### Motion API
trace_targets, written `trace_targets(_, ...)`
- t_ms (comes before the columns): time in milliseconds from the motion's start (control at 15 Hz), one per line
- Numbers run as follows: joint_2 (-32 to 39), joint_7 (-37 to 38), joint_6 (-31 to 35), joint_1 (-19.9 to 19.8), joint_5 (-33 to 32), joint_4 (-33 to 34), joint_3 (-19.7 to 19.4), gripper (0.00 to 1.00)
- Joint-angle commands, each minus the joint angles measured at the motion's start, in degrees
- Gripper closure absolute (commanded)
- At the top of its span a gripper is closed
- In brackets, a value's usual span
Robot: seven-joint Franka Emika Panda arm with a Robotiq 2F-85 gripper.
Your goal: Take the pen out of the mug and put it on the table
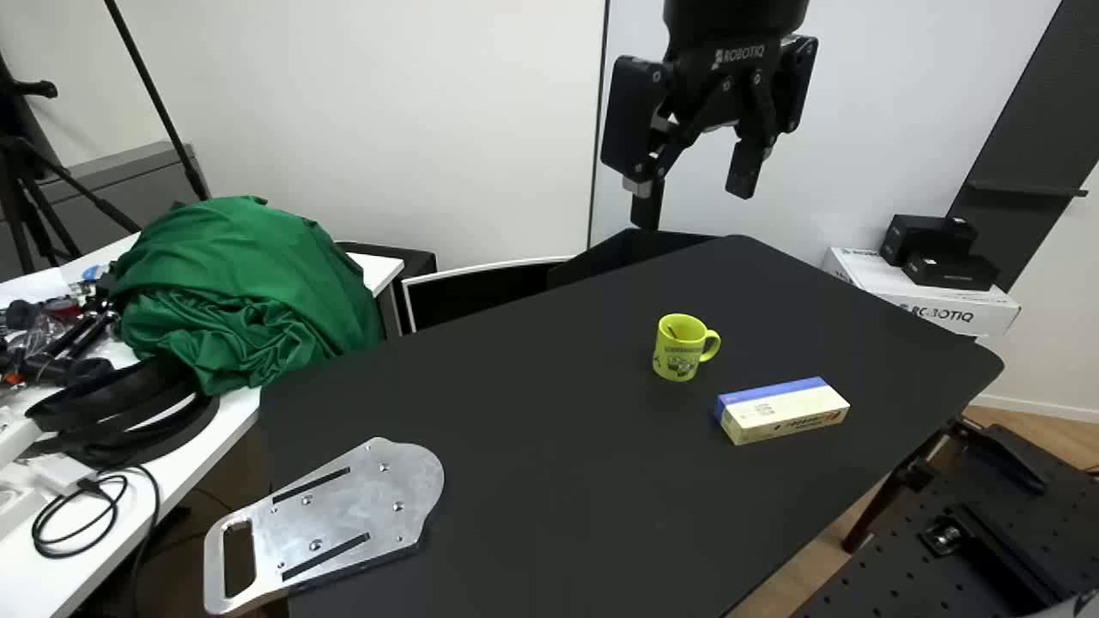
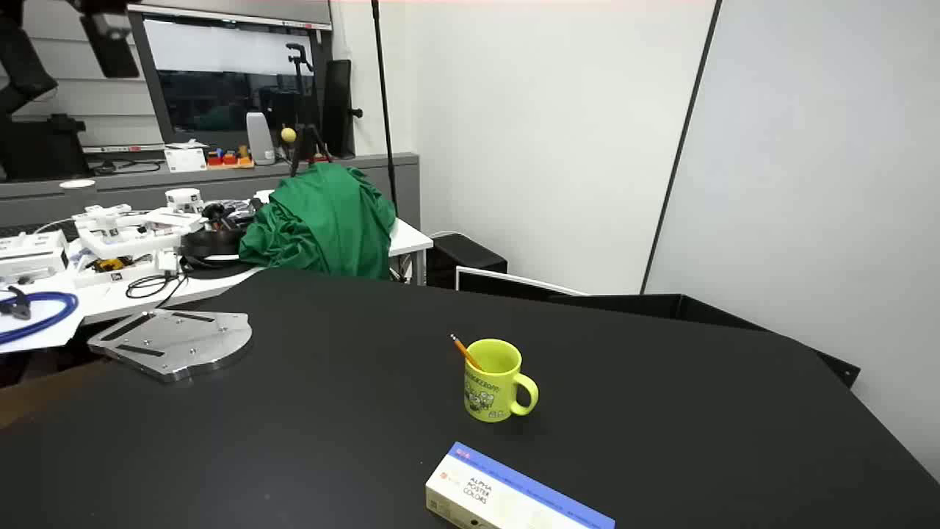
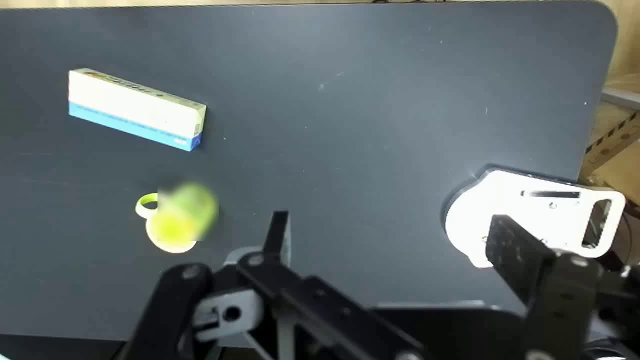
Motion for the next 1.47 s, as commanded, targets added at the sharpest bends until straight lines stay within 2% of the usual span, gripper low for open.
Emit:
trace_targets(0, 0.1, 0.2, -0.1, 0.4, -0.3, 0.1, -0.4, 0.00)
trace_targets(467, 0.1, 0.2, -0.1, 0.4, -0.3, 0.1, -0.4, 0.00)
trace_targets(800, 3.1, -0.7, 1.4, -4.2, -5.9, 2.9, -3.1, 0.00)
trace_targets(1133, 12.5, -2.7, 3.7, -10.2, -11.5, 10.0, -7.6, 0.00)
trace_targets(1400, 23.8, -4.0, 2.7, -12.5, -12.0, 19.4, -11.5, 0.00)
